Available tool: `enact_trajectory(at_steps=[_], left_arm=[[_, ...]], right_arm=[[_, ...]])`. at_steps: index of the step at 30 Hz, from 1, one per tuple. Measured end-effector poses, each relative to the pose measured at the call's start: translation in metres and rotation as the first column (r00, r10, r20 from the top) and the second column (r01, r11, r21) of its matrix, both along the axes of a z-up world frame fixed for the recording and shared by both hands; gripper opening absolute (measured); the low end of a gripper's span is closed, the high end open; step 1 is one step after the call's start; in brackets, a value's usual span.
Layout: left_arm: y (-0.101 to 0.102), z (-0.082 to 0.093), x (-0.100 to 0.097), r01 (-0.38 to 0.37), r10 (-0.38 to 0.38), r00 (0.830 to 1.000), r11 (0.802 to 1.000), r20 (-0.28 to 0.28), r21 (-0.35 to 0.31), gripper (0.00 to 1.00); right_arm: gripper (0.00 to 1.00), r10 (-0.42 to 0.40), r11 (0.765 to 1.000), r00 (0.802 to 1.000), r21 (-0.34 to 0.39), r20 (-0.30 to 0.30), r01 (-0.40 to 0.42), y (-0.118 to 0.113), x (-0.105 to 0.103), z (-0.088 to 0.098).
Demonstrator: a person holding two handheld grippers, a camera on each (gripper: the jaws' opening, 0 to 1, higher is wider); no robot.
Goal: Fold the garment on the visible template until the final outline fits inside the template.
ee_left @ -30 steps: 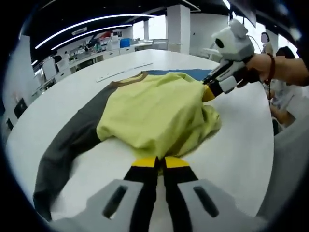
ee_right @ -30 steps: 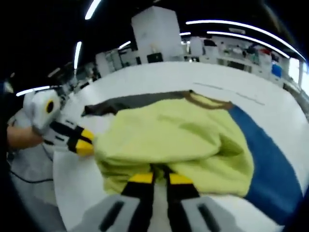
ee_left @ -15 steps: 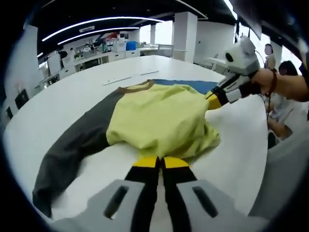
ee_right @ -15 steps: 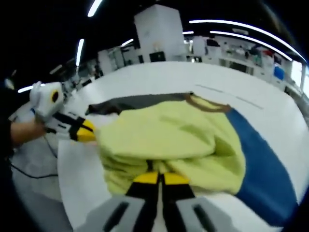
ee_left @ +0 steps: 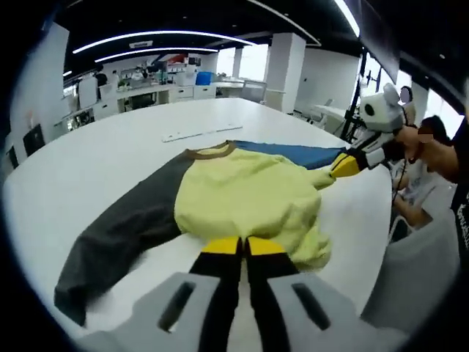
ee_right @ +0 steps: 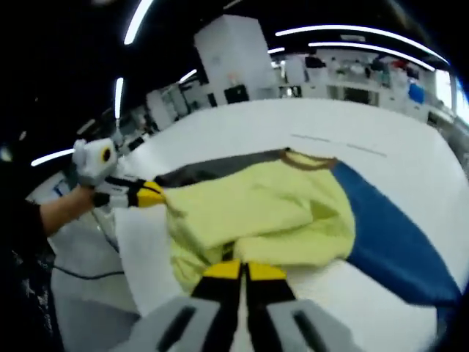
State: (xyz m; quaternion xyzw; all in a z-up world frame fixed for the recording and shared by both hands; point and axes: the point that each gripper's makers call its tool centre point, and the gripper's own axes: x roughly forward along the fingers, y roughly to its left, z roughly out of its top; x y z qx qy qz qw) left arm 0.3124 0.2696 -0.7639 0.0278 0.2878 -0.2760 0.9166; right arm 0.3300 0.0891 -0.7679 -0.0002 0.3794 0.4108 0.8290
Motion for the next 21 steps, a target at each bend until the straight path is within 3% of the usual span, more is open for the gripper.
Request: enact_trajectory(at_steps=[7, 12, 16, 21], left_arm=[[-0.008, 0.008, 0.011, 0.025, -0.025, 1.0, 1.0, 0.017, 0.018, 0.0], [-0.02, 0.014, 0.034, 0.018, -0.018, 0.999, 1.0, 0.042, -0.005, 0.0], [-0.028, 0.014, 0.055, 0.008, -0.007, 0.999, 0.999, 0.047, -0.031, 0.0], [-0.045, 0.006, 0.073, 0.037, -0.035, 0.999, 0.998, 0.034, -0.048, 0.0]], right_arm=[[0.0, -0.058, 0.998, 0.998, 0.011, 0.012, 0.058, -0.018, 0.022, 0.01], [0.0, -0.098, 0.995, 0.994, 0.004, 0.044, 0.098, -0.021, 0.046, 0.008], [0.0, -0.134, 0.99, 0.987, -0.04, 0.087, 0.138, -0.026, 0.07, -0.002], [0.0, -0.157, 0.982, 0.983, -0.095, 0.093, 0.165, -0.032, 0.086, -0.017]])
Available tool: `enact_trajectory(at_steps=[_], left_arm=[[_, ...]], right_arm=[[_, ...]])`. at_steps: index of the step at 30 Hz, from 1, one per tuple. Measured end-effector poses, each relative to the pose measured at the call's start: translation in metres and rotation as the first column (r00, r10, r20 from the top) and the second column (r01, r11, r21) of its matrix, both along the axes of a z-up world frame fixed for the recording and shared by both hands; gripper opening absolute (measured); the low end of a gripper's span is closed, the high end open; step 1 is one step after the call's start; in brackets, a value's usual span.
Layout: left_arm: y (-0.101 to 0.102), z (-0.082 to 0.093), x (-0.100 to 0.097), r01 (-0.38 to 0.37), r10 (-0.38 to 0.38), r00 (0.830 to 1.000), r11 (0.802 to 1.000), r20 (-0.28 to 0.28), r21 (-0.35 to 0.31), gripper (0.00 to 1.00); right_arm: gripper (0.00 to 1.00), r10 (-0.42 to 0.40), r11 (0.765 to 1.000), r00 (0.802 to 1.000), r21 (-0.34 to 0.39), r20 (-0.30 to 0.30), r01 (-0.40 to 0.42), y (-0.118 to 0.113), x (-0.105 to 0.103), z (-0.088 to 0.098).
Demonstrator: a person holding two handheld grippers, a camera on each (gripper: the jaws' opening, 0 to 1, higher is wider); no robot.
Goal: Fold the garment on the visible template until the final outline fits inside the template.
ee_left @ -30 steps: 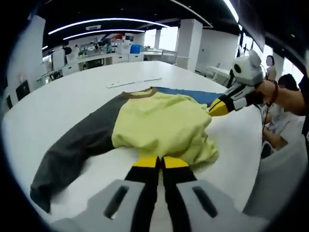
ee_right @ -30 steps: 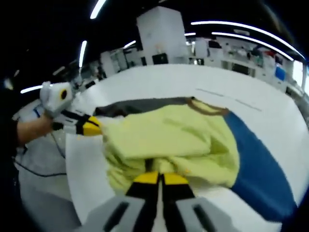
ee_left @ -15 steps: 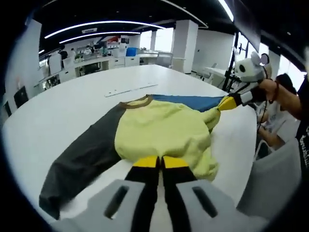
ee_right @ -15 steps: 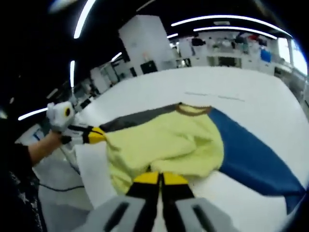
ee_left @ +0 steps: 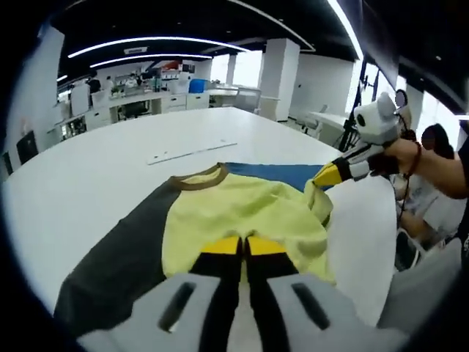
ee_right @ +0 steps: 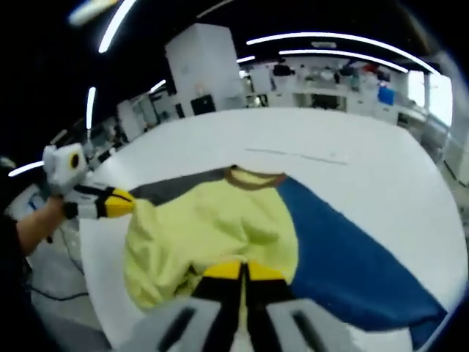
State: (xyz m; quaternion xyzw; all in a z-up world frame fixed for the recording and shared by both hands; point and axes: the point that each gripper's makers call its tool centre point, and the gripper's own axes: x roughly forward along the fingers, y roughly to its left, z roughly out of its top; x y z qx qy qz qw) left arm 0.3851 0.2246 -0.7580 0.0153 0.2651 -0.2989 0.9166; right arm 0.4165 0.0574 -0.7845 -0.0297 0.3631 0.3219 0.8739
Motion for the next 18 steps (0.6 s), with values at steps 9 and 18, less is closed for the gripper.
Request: enact_trajectory(at_steps=[9, 18], left_arm=[[-0.015, -0.027, 0.024, 0.037, -0.036, 0.999, 0.998, -0.01, 0.05, 0.0], [-0.025, -0.048, 0.037, 0.05, -0.048, 0.999, 0.993, -0.021, 0.106, 0.0]], right_arm=[[0.0, -0.031, 0.998, 0.999, -0.052, -0.015, 0.03, -0.004, 0.015, -0.025], [0.0, -0.046, 0.994, 0.998, -0.1, -0.032, 0.043, -0.008, 0.025, -0.044]])
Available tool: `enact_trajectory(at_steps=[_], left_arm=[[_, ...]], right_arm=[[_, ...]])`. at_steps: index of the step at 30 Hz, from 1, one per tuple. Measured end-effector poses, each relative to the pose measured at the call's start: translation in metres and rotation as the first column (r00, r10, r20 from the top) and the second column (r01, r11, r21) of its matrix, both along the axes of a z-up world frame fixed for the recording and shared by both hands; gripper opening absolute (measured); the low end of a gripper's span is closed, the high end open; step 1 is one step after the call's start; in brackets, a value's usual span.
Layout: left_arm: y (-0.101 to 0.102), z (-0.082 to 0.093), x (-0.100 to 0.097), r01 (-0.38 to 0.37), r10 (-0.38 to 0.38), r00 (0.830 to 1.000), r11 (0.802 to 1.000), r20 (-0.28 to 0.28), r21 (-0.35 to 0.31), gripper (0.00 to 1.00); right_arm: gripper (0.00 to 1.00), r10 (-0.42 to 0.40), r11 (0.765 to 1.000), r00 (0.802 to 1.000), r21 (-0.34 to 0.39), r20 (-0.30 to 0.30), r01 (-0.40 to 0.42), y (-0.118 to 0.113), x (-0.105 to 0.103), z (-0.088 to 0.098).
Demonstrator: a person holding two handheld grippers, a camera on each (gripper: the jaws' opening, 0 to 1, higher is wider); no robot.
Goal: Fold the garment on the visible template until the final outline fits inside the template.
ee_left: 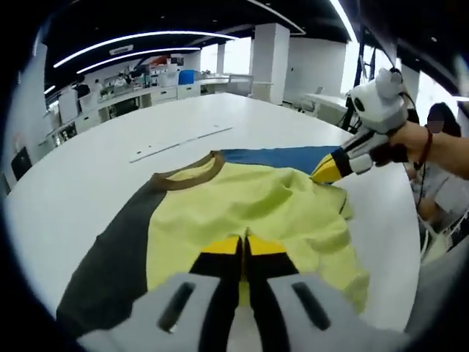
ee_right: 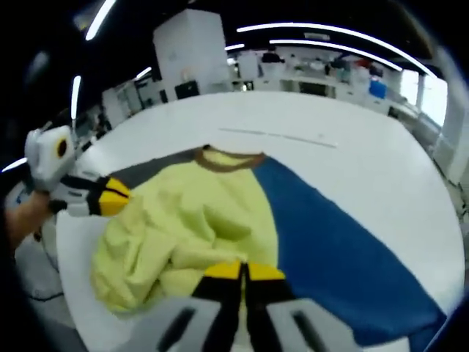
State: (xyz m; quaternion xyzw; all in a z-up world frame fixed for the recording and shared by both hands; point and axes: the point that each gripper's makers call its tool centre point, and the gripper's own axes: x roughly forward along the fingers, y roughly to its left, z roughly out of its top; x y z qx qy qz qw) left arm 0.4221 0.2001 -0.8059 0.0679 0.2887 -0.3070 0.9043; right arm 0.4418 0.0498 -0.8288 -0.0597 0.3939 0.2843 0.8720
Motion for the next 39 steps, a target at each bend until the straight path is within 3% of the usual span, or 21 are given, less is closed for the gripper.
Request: enact_trajectory(at_steps=[4, 8, 16, 18, 22, 25, 32, 39], left_arm=[[0.001, -0.012, 0.004, 0.005, -0.005, 1.0, 0.999, 0.001, 0.039, 0.0], [0.002, -0.02, 0.006, 0.041, -0.045, 0.999, 0.992, 0.026, 0.119, 0.0], [0.004, -0.019, 0.007, 0.025, -0.031, 0.999, 0.991, 0.045, 0.132, 0.07], [0.006, -0.01, 0.005, 0.02, -0.028, 0.997, 0.992, 0.067, 0.121, 0.12], [0.014, -0.003, 0.0, 0.035, -0.046, 0.995, 0.993, 0.087, 0.116, 0.21], [0.016, 0.003, -0.009, 0.057, -0.069, 0.993, 0.991, 0.095, 0.12, 0.25], [0.034, 0.009, -0.027, 0.079, -0.094, 0.991, 0.985, 0.099, 0.151, 0.23], [0.046, -0.005, -0.04, 0.071, -0.079, 0.995, 0.987, 0.052, 0.147, 0.16]], right_arm=[[0.0, 0.004, 1.0, 1.0, -0.011, -0.011, -0.004, 0.0, 0.0, -0.007], [0.0, -0.011, 1.0, 1.0, -0.002, -0.027, 0.011, 0.001, -0.002, -0.013], [0.0, -0.038, 0.999, 0.999, 0.019, -0.035, 0.039, -0.001, -0.005, -0.011], [0.07, -0.051, 0.998, 0.998, 0.031, -0.042, 0.052, -0.002, -0.009, -0.005], [0.3, -0.071, 0.997, 0.997, 0.038, -0.04, 0.072, -0.007, -0.016, 0.005], [0.39, -0.071, 0.996, 0.997, 0.045, -0.044, 0.073, -0.009, -0.02, 0.008], [0.45, -0.041, 0.998, 0.998, 0.045, -0.053, 0.044, -0.011, -0.042, 0.016], [0.42, -0.06, 0.997, 0.995, 0.044, -0.077, 0.064, -0.016, -0.061, 0.012]])
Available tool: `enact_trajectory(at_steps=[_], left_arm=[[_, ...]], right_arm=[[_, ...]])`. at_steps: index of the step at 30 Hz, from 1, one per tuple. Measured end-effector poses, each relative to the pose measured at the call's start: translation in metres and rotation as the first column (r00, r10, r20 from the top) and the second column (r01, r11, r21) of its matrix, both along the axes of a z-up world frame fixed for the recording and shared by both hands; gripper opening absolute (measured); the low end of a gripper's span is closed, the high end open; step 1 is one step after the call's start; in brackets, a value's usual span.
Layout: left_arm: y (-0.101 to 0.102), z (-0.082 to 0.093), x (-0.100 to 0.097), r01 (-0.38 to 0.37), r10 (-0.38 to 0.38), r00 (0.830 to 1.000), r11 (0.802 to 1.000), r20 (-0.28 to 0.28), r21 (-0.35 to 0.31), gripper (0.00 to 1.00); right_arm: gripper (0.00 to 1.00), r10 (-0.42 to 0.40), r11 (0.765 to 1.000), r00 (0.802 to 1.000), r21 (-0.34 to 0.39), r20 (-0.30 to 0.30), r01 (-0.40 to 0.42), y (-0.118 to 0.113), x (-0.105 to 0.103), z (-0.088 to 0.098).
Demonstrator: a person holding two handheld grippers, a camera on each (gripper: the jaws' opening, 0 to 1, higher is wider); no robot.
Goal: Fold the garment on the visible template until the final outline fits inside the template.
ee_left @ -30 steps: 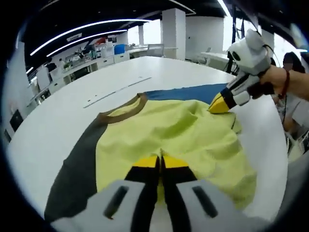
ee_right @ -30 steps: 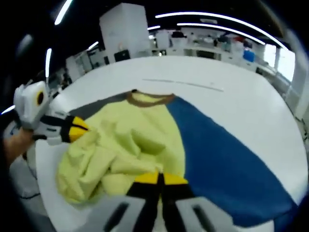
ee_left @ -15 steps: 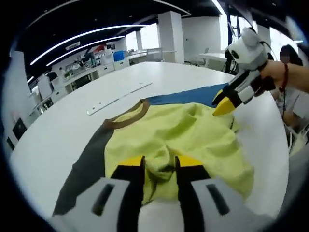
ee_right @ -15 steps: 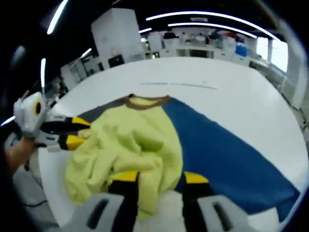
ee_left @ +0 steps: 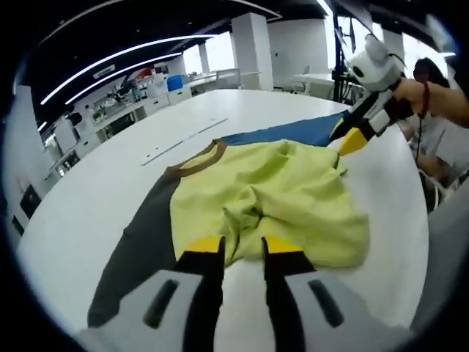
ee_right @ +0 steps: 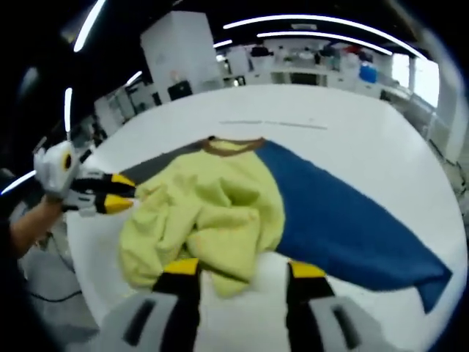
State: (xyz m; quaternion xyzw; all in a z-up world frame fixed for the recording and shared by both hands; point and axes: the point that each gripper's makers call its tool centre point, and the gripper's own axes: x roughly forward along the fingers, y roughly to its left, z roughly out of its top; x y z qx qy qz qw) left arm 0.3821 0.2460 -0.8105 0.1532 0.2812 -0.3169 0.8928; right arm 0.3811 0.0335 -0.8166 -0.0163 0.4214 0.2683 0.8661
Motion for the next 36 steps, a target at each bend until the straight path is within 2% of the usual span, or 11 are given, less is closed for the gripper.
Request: enact_trajectory(at_steps=[11, 16, 17, 19, 23, 26, 29, 32, 36], left_arm=[[-0.001, -0.023, 0.002, -0.026, 0.025, 0.998, 1.0, -0.056, -0.012, 0.1], [-0.002, -0.029, 0.003, -0.048, 0.044, 0.995, 0.998, -0.087, -0.047, 0.09], [-0.001, -0.03, 0.004, -0.052, 0.047, 0.995, 0.997, -0.092, -0.054, 0.08], [0.0, -0.032, 0.006, -0.061, 0.054, 0.993, 0.996, -0.103, -0.068, 0.08], [-0.003, -0.03, 0.006, -0.074, 0.065, 0.991, 0.994, -0.113, -0.085, 0.07], [-0.003, -0.03, 0.007, -0.085, 0.074, 0.99, 0.993, -0.123, -0.083, 0.05], [-0.005, -0.021, 0.004, -0.098, 0.087, 0.989, 0.991, -0.122, -0.088, 0.02], [-0.004, -0.02, 0.002, -0.101, 0.09, 0.989, 0.991, -0.115, -0.091, 0.01], [-0.004, -0.01, -0.003, -0.1, 0.089, 0.99, 0.99, -0.107, -0.103, 0.0]], right_arm=[[0.33, -0.076, 0.997, 0.996, 0.028, -0.048, 0.078, -0.001, -0.015, -0.017], [0.29, -0.118, 0.992, 0.991, 0.041, -0.062, 0.121, 0.0, -0.018, -0.026], [0.27, -0.135, 0.989, 0.99, 0.053, -0.041, 0.138, 0.001, -0.014, -0.024], [0.24, -0.153, 0.985, 0.987, 0.066, -0.056, 0.157, 0.001, -0.014, -0.022], [0.2, -0.154, 0.985, 0.987, 0.076, -0.054, 0.158, 0.009, -0.016, -0.023], [0.11, -0.145, 0.986, 0.988, 0.07, -0.052, 0.149, 0.012, -0.017, -0.025], [0.0, -0.142, 0.987, 0.988, 0.067, -0.053, 0.145, 0.011, -0.016, -0.029], [0.0, -0.146, 0.985, 0.988, 0.083, -0.058, 0.151, 0.011, -0.016, -0.028], [0.0, -0.136, 0.985, 0.99, 0.103, -0.045, 0.14, 0.009, -0.015, -0.019]])
